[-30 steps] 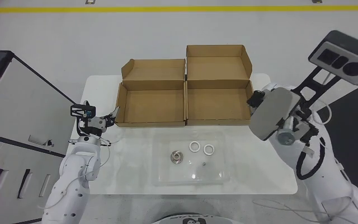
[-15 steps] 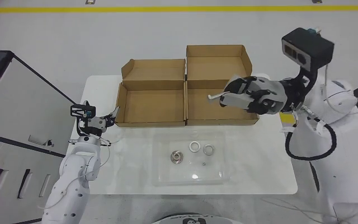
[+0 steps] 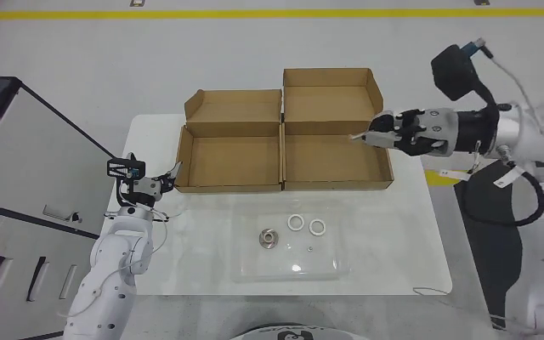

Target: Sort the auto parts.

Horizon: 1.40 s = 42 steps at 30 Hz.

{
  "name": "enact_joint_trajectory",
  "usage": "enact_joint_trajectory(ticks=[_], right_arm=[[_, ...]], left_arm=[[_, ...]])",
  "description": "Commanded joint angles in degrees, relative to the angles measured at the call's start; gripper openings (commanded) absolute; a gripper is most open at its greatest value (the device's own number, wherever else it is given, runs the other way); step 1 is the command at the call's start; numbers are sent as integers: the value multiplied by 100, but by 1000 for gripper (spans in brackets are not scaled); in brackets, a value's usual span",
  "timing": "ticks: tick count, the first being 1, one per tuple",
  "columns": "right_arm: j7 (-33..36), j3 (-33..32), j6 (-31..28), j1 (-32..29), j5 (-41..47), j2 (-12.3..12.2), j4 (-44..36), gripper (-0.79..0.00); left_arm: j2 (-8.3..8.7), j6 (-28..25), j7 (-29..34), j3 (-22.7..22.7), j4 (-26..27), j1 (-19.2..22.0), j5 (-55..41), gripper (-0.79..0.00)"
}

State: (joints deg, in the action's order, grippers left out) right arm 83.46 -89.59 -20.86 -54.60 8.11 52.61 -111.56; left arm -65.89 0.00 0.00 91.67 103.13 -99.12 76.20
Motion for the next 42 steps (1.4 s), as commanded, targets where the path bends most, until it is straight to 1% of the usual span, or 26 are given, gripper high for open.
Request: enact_joint_trajectory(ticks=[1, 4, 8, 15, 20, 24, 28, 32, 37, 42], right_arm=[[106, 229, 107, 270, -400, -111, 50, -785], [153, 698, 154, 668, -780, -291, 226, -785], [79, 1556, 79, 1199, -1316, -560, 572, -785], [-383, 3042, -382, 1981, -1775, -978, 1297, -785], [-693, 3946, -692, 2402, -1924, -1194, 1761, -785], [-906, 4579, -905, 2701, -2055, -1303, 2059, -785], [-1134, 5099, -1131, 2948, -2118, -1333, 2368, -785], [-1320, 5487, -1316, 3124, -2217, -1291, 2698, -785], [-1513, 5766, -1506, 3221, -2461, -1153, 3163, -785], [-1704, 5975, -1533, 3262, -2679, -963, 3465, -785]], left_arm=[[0, 0, 0, 0, 0, 0, 0, 0], [0, 0, 0, 0, 0, 0, 0, 0], [0, 0, 0, 0, 0, 0, 0, 0], [0, 0, 0, 0, 0, 0, 0, 0], [0, 0, 0, 0, 0, 0, 0, 0], [0, 0, 0, 0, 0, 0, 0, 0], [0, 0, 0, 0, 0, 0, 0, 0], [0, 0, 0, 0, 0, 0, 0, 0], [0, 0, 0, 0, 0, 0, 0, 0], [0, 0, 0, 0, 0, 0, 0, 0]])
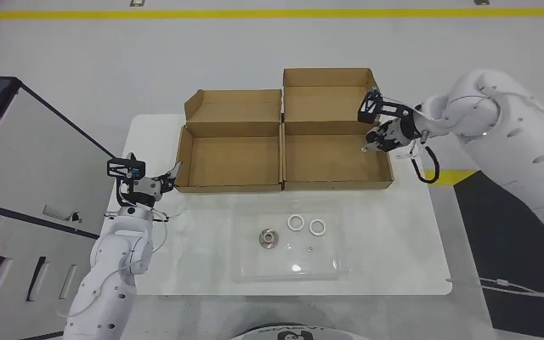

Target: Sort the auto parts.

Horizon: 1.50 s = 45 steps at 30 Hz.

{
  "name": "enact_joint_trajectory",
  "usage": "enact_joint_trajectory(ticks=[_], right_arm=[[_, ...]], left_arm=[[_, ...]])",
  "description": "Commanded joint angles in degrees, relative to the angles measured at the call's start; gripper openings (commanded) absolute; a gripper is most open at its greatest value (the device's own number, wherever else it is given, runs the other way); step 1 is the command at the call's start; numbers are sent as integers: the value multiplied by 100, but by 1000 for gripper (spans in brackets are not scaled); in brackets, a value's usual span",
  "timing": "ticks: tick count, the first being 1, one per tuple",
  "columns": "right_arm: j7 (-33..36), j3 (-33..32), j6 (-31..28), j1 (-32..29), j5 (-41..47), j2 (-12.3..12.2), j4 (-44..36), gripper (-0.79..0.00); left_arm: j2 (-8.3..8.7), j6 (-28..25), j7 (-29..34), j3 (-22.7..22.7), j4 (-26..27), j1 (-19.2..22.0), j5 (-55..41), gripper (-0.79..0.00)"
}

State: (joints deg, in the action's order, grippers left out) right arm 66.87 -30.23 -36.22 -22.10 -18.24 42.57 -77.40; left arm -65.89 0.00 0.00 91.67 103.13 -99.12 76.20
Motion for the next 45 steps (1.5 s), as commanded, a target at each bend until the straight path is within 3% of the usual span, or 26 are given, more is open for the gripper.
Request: enact_joint_trajectory(ticks=[1, 20, 45], right_arm=[[-80, 77, 8, 28, -101, 79, 95, -785], [-581, 702, 2, 96, -520, 826, 1144, -785], [-1145, 831, 339, -63, -1404, 1299, 2209, -785]], left_arm=[[0, 0, 0, 0, 0, 0, 0, 0], [0, 0, 0, 0, 0, 0, 0, 0], [0, 0, 0, 0, 0, 0, 0, 0]])
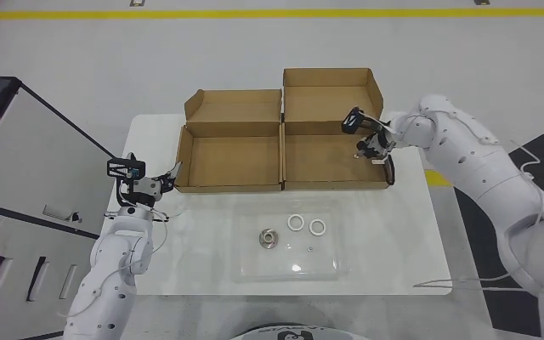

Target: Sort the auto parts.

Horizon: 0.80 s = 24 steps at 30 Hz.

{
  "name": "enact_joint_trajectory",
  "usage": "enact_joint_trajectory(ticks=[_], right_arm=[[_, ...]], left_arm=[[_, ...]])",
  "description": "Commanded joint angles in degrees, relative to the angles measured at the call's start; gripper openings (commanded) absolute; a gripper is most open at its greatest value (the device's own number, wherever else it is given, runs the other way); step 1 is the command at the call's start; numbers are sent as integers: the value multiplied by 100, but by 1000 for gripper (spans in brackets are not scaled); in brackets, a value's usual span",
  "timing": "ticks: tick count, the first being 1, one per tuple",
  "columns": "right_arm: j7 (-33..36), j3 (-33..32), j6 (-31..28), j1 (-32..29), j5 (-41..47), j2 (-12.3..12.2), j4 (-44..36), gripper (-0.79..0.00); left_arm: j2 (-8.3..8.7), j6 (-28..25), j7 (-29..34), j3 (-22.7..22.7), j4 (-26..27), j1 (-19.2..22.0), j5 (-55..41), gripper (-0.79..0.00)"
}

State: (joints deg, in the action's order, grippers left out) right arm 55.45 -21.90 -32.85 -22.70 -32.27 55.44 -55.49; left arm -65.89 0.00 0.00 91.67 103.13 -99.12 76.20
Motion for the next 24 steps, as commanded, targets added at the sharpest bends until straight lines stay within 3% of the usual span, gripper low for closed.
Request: enact_joint_trajectory(ticks=[1, 24], right_arm=[[-4, -4, 2, -6, -8, 30, 33, -785], [15, -93, -50, -187, -422, 234, 352, -785]], left_arm=[[0, 0, 0, 0, 0, 0, 0, 0], [0, 0, 0, 0, 0, 0, 0, 0]])
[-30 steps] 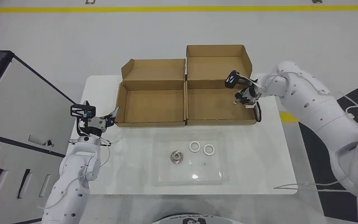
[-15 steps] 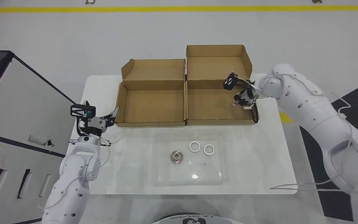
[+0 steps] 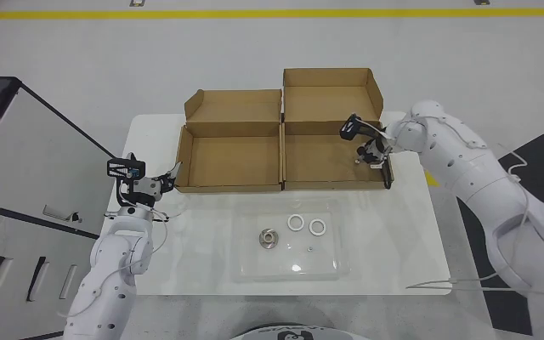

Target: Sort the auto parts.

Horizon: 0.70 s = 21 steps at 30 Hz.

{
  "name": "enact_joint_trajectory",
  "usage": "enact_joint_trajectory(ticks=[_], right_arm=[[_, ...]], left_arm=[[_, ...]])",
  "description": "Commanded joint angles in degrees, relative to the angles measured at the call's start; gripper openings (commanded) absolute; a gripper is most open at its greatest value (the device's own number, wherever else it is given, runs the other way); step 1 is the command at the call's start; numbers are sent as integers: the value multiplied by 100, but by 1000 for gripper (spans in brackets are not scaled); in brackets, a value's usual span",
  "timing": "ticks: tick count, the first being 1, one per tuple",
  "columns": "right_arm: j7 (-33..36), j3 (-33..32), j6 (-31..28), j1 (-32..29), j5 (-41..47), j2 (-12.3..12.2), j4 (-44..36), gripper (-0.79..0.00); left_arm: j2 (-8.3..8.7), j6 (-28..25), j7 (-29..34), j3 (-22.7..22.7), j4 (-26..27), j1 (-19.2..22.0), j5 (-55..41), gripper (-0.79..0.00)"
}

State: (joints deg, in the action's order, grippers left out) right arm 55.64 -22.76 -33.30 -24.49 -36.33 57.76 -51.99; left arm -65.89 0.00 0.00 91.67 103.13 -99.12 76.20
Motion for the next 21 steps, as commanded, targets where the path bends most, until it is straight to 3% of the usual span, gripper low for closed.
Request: enact_joint_trajectory(ticks=[1, 10, 15, 19, 21], right_arm=[[10, -16, -3, -15, -35, 4, -4, -785], [52, -144, 14, -109, -79, 10, -43, -785], [83, -215, 3, -152, -94, 5, -70, -606], [98, -279, -15, -190, -100, -3, -89, -563], [115, -308, -25, -207, -112, -8, -107, -459]], left_arm=[[0, 0, 0, 0, 0, 0, 0, 0], [0, 0, 0, 0, 0, 0, 0, 0], [0, 0, 0, 0, 0, 0, 0, 0], [0, 0, 0, 0, 0, 0, 0, 0], [0, 0, 0, 0, 0, 0, 0, 0]])
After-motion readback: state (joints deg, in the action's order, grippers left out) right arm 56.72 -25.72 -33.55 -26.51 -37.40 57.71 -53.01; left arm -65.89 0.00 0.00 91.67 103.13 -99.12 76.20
